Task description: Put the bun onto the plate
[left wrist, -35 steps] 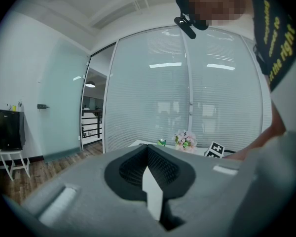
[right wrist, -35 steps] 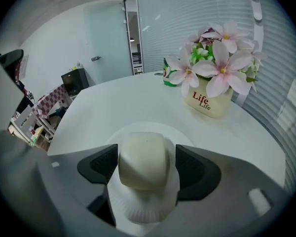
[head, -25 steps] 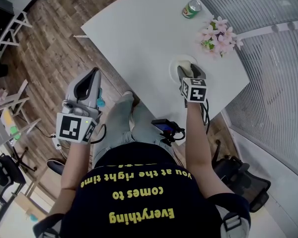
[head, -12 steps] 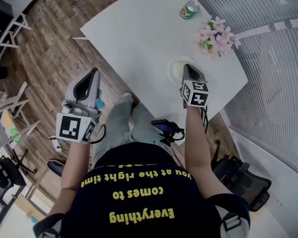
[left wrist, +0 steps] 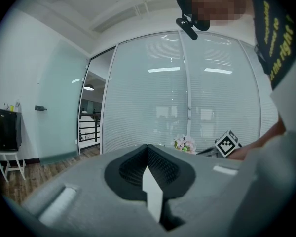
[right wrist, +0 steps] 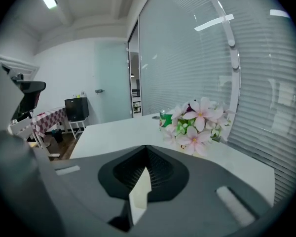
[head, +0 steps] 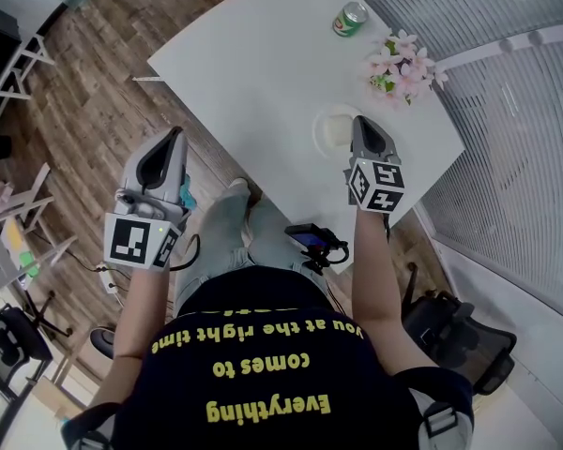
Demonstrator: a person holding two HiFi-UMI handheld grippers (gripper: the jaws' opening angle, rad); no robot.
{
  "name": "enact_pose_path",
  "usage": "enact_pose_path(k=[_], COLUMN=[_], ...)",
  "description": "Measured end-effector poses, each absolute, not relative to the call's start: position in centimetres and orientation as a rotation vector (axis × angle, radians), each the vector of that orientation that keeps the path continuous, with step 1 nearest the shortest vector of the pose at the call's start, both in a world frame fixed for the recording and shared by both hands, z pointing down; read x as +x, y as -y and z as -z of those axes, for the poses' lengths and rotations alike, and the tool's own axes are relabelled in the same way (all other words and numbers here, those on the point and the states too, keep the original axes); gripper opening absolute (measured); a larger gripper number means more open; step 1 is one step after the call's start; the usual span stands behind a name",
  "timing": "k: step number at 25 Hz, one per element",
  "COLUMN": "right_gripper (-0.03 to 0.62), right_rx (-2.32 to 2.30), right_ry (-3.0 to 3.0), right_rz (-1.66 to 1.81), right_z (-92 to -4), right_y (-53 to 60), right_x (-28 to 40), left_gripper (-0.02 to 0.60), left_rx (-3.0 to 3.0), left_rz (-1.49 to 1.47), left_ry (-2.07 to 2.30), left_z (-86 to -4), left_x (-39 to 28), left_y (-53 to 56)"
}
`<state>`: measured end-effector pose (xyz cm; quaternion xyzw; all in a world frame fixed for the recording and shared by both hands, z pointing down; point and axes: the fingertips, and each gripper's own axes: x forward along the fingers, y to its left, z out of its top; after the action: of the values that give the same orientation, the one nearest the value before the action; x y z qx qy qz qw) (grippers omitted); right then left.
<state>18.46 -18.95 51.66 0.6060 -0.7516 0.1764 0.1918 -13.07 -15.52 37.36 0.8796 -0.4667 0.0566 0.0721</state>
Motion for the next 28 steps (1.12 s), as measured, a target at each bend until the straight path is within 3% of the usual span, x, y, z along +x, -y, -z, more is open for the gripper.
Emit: enact_pose_path(k=[28], right_gripper=[0.006], right_rx=[1.981], right_ry=[2.363], right_rz=[-0.064], right_z=[-32.8], right_y=[14.4], right_x=[18.7], left_gripper=[0.000], left_rx=[2.781], left_rz=[-0.065], left_ry=[1.327], left_z=[-33.5], left_x=[-12.0], left_y=[16.8])
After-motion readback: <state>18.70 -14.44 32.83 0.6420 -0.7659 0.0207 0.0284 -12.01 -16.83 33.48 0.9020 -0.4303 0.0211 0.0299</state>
